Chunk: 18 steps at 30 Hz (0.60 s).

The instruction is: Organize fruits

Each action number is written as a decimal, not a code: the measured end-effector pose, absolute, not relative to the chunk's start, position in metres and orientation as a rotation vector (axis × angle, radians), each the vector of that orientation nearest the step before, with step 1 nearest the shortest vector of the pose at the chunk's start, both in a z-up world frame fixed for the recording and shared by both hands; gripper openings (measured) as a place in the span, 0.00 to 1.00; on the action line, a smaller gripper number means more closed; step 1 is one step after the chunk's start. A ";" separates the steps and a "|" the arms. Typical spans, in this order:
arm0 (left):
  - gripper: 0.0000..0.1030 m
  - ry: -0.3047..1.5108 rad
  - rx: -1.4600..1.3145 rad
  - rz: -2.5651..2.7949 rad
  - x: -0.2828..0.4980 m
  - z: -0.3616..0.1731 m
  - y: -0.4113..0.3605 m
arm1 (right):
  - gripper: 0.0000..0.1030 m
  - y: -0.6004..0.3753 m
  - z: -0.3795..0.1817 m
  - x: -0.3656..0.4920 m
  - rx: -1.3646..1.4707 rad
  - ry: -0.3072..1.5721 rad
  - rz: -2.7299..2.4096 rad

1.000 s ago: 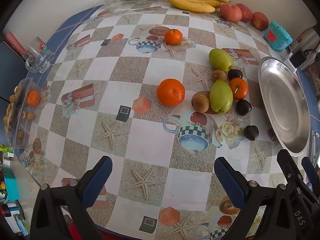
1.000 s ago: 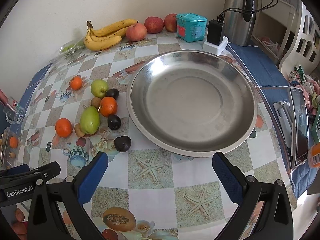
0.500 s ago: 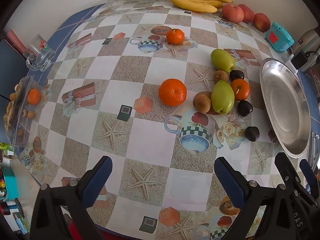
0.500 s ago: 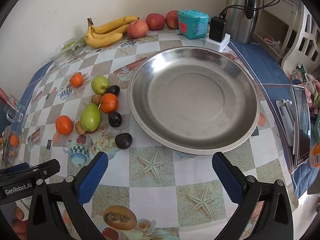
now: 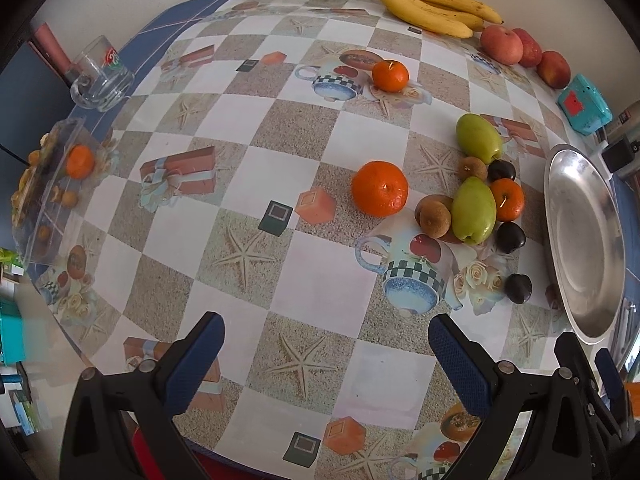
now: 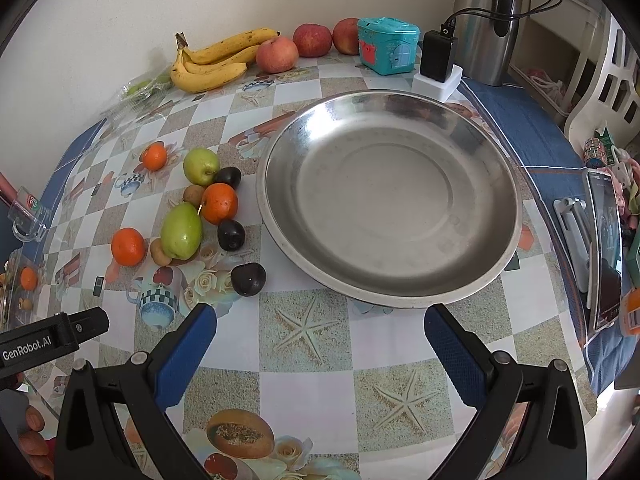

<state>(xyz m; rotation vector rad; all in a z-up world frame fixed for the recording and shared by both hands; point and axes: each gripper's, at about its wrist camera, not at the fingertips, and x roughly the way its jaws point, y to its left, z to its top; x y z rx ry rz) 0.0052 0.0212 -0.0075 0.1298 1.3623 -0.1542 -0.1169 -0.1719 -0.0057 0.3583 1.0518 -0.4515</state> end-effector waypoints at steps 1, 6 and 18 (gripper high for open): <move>1.00 1.363 0.128 -0.154 0.005 -0.008 0.021 | 1.00 -0.172 -0.006 -0.117 0.358 1.052 -0.451; 1.00 1.360 0.124 -0.150 0.006 -0.007 0.022 | 1.00 -0.172 -0.006 -0.117 0.358 1.052 -0.451; 1.00 1.288 0.085 -0.172 0.009 -0.001 0.022 | 1.00 -0.166 -0.008 -0.111 0.348 1.067 -0.410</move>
